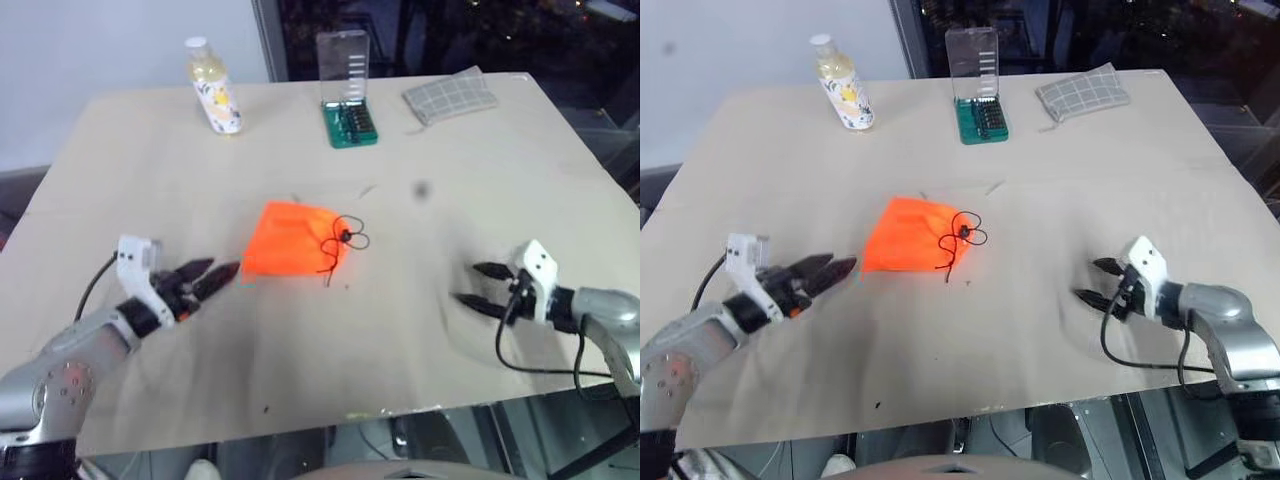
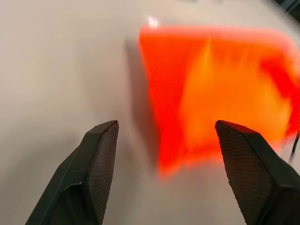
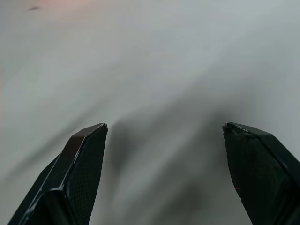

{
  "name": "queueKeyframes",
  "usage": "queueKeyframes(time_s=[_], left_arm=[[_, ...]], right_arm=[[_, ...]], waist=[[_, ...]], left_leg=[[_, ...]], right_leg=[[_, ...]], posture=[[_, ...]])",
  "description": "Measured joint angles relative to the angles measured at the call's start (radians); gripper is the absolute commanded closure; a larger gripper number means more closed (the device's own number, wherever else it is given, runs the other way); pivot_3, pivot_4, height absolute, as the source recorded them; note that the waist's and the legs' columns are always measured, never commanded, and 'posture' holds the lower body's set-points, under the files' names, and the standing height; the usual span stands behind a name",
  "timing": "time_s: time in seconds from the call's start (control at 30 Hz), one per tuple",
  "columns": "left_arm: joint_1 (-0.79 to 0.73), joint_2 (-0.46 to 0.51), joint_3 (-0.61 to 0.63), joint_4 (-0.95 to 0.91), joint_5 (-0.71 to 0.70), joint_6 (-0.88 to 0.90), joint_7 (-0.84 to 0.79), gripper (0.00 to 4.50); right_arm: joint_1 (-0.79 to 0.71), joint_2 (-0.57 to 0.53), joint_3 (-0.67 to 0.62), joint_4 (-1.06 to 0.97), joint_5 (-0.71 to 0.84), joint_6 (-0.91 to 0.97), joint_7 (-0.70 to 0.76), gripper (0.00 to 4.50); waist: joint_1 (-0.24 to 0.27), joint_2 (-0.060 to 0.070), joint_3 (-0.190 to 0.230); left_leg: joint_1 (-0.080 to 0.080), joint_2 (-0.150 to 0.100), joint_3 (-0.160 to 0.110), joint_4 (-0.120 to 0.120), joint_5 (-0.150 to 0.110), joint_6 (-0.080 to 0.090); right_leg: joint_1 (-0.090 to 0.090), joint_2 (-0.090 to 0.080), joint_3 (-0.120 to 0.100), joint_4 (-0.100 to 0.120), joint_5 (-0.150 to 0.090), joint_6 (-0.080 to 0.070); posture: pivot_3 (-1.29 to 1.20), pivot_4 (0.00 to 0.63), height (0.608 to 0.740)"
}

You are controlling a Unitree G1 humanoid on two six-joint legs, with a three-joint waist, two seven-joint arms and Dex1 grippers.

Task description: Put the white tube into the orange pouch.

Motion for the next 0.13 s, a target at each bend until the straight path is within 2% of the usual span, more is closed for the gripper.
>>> queueKeyframes(time_s=[0.13], left_arm=[[0.156,-0.041,0.040,-0.076,0.090,-0.075,-0.041,1.10]], right_arm=[[0.056,-0.004,-0.083,0.082,0.073,-0.060,0.111,0.52]], waist=[[0.014,0.002,0.001]], left_leg=[[0.007,0.000,0.001,0.001,-0.003,0.006]], right_leg=[[0.009,-0.001,0.000,-0.002,0.000,0.000]], posture=[[0.00,0.150,0.740]])
